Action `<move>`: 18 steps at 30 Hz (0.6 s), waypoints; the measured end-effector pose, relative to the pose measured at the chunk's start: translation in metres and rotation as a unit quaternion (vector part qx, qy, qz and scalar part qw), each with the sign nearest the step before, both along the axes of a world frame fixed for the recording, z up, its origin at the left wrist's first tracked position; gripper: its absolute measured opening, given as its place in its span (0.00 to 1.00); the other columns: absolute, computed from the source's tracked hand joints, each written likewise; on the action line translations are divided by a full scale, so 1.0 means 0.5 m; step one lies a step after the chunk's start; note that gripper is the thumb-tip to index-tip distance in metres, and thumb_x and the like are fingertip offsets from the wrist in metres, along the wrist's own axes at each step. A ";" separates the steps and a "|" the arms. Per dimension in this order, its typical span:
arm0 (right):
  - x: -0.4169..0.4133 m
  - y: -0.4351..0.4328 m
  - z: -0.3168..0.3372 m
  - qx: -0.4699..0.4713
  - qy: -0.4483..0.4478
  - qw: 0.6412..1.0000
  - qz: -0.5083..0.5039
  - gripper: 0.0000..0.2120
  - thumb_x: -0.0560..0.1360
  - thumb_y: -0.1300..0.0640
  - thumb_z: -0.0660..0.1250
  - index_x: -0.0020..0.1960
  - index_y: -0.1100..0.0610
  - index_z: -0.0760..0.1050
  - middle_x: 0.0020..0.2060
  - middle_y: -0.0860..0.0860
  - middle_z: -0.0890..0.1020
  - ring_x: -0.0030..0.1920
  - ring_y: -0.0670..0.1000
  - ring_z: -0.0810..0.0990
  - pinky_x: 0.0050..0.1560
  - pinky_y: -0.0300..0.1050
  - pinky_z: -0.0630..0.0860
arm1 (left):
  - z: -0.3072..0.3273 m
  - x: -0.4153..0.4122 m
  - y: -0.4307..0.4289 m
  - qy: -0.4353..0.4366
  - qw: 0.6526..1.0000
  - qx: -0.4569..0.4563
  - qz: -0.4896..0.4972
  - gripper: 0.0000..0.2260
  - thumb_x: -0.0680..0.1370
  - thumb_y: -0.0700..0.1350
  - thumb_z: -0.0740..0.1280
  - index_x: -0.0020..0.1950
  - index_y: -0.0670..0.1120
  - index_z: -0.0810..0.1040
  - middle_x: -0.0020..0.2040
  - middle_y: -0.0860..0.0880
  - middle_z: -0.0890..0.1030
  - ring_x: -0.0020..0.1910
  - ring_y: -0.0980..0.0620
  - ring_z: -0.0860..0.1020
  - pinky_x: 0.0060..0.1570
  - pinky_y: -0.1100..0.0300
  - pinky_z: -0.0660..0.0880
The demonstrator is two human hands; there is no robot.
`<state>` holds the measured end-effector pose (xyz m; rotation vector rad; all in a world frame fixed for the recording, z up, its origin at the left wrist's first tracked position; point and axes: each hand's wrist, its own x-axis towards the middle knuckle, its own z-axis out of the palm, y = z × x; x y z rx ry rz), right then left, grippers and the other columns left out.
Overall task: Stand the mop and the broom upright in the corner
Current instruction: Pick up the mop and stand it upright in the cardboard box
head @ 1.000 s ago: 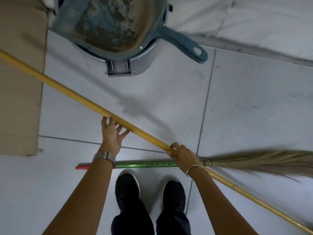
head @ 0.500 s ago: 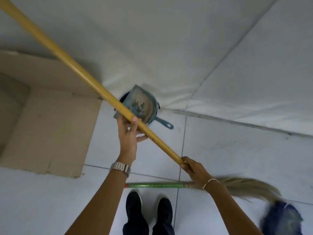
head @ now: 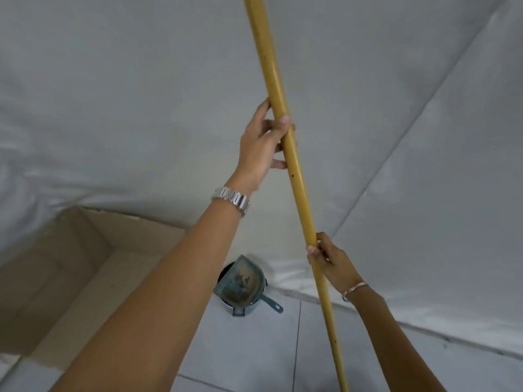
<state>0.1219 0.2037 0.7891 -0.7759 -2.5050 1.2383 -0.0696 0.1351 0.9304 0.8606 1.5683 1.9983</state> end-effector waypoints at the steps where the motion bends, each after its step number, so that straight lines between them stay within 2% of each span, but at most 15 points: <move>1: -0.010 -0.018 0.039 0.015 0.017 1.000 -0.003 0.11 0.78 0.56 0.58 0.40 0.43 0.64 0.34 0.52 0.76 0.39 0.61 0.80 0.39 0.52 0.77 | 0.051 -0.001 -0.023 0.018 1.000 0.010 -0.003 0.20 0.79 0.46 0.63 0.70 0.51 0.64 0.47 0.47 0.80 0.47 0.43 0.82 0.31 0.52 0.80; 4: -0.049 -0.087 0.136 0.048 0.063 0.997 -0.008 0.08 0.78 0.56 0.57 0.42 0.45 0.64 0.35 0.54 0.77 0.40 0.61 0.80 0.38 0.48 0.78 | 0.172 -0.011 -0.105 0.069 0.997 0.030 -0.005 0.21 0.78 0.47 0.63 0.71 0.50 0.64 0.48 0.46 0.80 0.49 0.42 0.82 0.32 0.50 0.81; 6: -0.072 -0.132 0.181 0.067 0.087 0.994 -0.007 0.03 0.78 0.56 0.58 0.46 0.50 0.65 0.37 0.56 0.79 0.41 0.60 0.81 0.41 0.52 0.79 | 0.229 -0.019 -0.164 0.090 0.995 0.047 -0.003 0.21 0.78 0.46 0.64 0.71 0.49 0.64 0.49 0.45 0.80 0.49 0.42 0.82 0.32 0.50 0.81; 8: -0.103 -0.202 0.221 0.074 0.108 0.991 -0.008 0.02 0.77 0.55 0.59 0.47 0.52 0.65 0.39 0.58 0.80 0.42 0.60 0.82 0.44 0.55 0.81 | 0.279 -0.036 -0.250 0.110 0.992 0.069 -0.001 0.19 0.78 0.46 0.64 0.68 0.49 0.66 0.48 0.45 0.81 0.47 0.42 0.83 0.31 0.52 0.81; 10: -0.128 -0.257 0.251 0.079 0.122 0.989 0.003 0.02 0.76 0.54 0.60 0.46 0.50 0.67 0.40 0.62 0.81 0.43 0.61 0.82 0.46 0.60 0.81 | 0.314 -0.051 -0.318 0.123 0.989 0.081 -0.001 0.17 0.78 0.46 0.65 0.66 0.48 0.67 0.48 0.45 0.82 0.45 0.42 0.83 0.31 0.52 0.80; 12: -0.162 -0.315 0.274 0.077 0.139 0.987 0.002 0.05 0.75 0.53 0.63 0.43 0.45 0.67 0.41 0.65 0.81 0.43 0.62 0.82 0.45 0.62 0.80 | 0.342 -0.068 -0.387 0.145 0.986 0.083 -0.009 0.17 0.78 0.45 0.65 0.65 0.47 0.68 0.48 0.45 0.82 0.44 0.43 0.84 0.32 0.51 0.81; 15: -0.216 -0.391 0.294 0.065 0.162 0.985 0.002 0.09 0.73 0.53 0.65 0.41 0.42 0.67 0.41 0.63 0.82 0.43 0.60 0.82 0.45 0.63 0.80 | 0.378 -0.095 -0.470 0.180 0.980 0.087 -0.021 0.15 0.78 0.43 0.64 0.64 0.46 0.68 0.50 0.43 0.81 0.45 0.41 0.83 0.34 0.48 0.82; 18: -0.269 -0.438 0.297 0.049 0.181 0.982 0.007 0.08 0.72 0.53 0.67 0.41 0.45 0.68 0.40 0.61 0.82 0.42 0.60 0.82 0.44 0.63 0.81 | 0.396 -0.118 -0.517 0.209 0.973 0.090 -0.026 0.14 0.78 0.41 0.63 0.64 0.45 0.68 0.54 0.38 0.80 0.46 0.38 0.82 0.34 0.47 0.82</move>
